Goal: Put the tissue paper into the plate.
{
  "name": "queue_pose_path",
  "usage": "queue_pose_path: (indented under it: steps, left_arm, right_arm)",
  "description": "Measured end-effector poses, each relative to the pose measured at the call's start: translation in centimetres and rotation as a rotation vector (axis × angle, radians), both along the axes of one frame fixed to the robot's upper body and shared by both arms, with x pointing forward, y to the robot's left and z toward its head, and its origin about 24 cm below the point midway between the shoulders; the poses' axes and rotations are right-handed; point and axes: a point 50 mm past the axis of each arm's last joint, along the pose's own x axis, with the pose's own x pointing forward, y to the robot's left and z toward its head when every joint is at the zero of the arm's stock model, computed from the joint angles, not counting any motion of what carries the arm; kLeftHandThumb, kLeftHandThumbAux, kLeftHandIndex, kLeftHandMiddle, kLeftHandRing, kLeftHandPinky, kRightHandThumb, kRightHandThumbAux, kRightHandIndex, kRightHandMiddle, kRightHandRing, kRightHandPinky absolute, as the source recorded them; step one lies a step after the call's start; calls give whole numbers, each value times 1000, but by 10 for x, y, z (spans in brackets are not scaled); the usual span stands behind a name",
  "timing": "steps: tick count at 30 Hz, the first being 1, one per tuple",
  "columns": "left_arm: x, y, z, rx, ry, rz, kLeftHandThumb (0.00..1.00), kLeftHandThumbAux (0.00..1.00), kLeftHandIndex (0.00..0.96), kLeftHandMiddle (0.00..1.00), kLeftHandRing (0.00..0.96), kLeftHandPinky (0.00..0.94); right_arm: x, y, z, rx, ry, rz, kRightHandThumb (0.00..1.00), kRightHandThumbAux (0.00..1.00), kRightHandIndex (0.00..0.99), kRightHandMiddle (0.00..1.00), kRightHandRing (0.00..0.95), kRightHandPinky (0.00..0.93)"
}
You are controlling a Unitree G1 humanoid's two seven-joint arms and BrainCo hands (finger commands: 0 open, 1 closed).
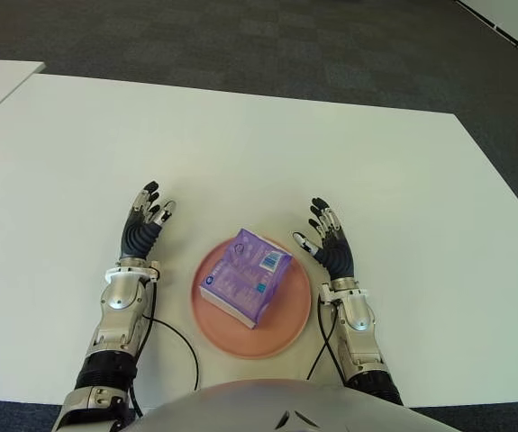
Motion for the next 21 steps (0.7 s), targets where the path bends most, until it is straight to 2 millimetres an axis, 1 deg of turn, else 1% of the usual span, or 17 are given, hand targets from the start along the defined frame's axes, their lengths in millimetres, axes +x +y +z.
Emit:
queue_pose_path:
  steps: [7, 14, 21]
  left_arm:
    - [-2, -2, -1, 3, 2, -2, 0, 490, 0, 0, 0, 0]
    - [-2, -6, -5, -8, 23, 7, 0, 489, 0, 0, 0, 0]
    - [-4, -8, -12, -21, 26, 6, 0, 516, 0, 0, 0, 0]
  right_arm:
    - [0, 0, 0, 0, 0, 4, 0, 769, 0, 0, 0, 6]
    - [1, 0, 0, -1, 0, 6, 0, 764, 0, 0, 0, 7]
    - [1, 1, 0, 0, 1, 6, 0, 752, 0, 0, 0, 3]
